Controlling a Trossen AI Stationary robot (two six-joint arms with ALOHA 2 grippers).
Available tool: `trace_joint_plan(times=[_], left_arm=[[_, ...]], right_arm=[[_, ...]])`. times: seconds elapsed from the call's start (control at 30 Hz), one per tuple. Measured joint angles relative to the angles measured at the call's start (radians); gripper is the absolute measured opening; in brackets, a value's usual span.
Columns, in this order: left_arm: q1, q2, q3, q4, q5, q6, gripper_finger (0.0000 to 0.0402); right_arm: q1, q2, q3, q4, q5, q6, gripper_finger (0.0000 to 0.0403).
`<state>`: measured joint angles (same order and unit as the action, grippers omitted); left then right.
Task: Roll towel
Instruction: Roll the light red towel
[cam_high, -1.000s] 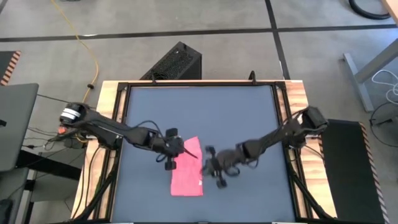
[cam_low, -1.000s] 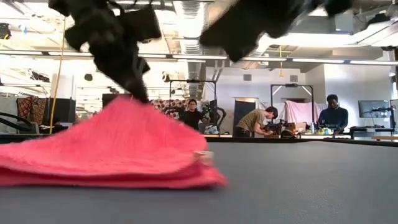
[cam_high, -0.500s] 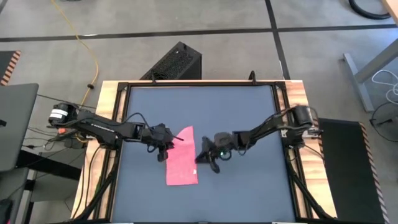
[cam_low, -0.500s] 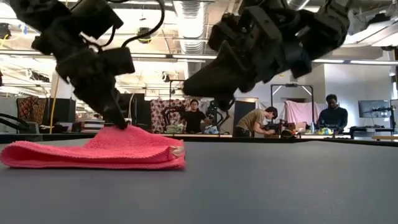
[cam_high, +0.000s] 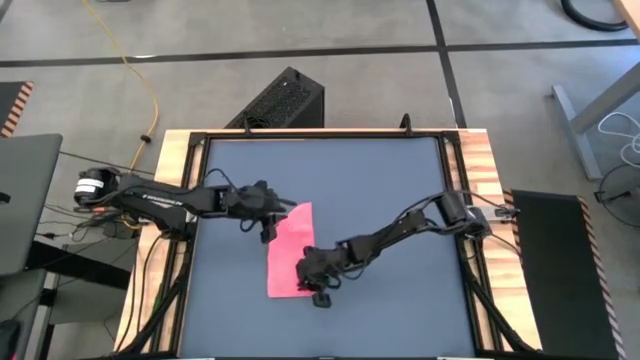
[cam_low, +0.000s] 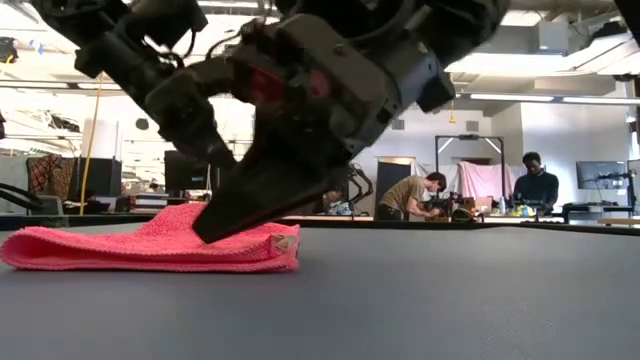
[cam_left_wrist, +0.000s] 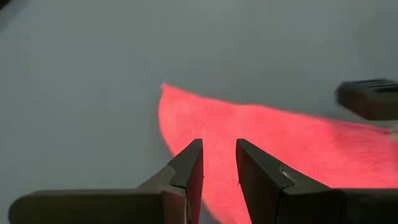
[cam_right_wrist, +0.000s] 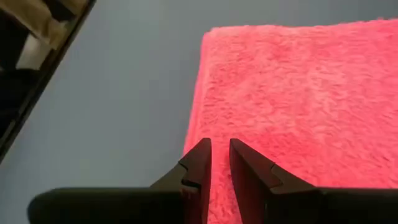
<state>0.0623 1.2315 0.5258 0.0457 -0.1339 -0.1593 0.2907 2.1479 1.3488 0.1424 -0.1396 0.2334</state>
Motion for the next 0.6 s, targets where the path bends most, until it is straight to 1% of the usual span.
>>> trace_joint_plan(times=[0.07,0.17,0.4,0.5,0.6], left_arm=[[0.011,0.003,-0.004,-0.033,0.017,-0.003,0.0084],[0.018,0.008,-0.006,-0.070,0.024,-0.020,0.0084],[0.004,0.008,-0.006,-0.083,0.023,-0.032,0.0084],[0.003,0.008,-0.006,-0.085,0.023,-0.033,0.0084],[0.003,0.008,-0.006,-0.085,0.022,-0.032,0.0084]], right_arm=[[0.015,0.000,0.020,-0.060,0.007,0.003,0.0087],[0.035,-0.002,0.025,-0.125,0.005,0.053,0.0087],[0.081,-0.007,0.026,-0.191,0.011,0.157,0.0087],[0.100,-0.038,0.025,-0.274,-0.002,0.162,0.0087],[0.116,-0.100,0.021,-0.402,-0.004,0.144,0.0087]])
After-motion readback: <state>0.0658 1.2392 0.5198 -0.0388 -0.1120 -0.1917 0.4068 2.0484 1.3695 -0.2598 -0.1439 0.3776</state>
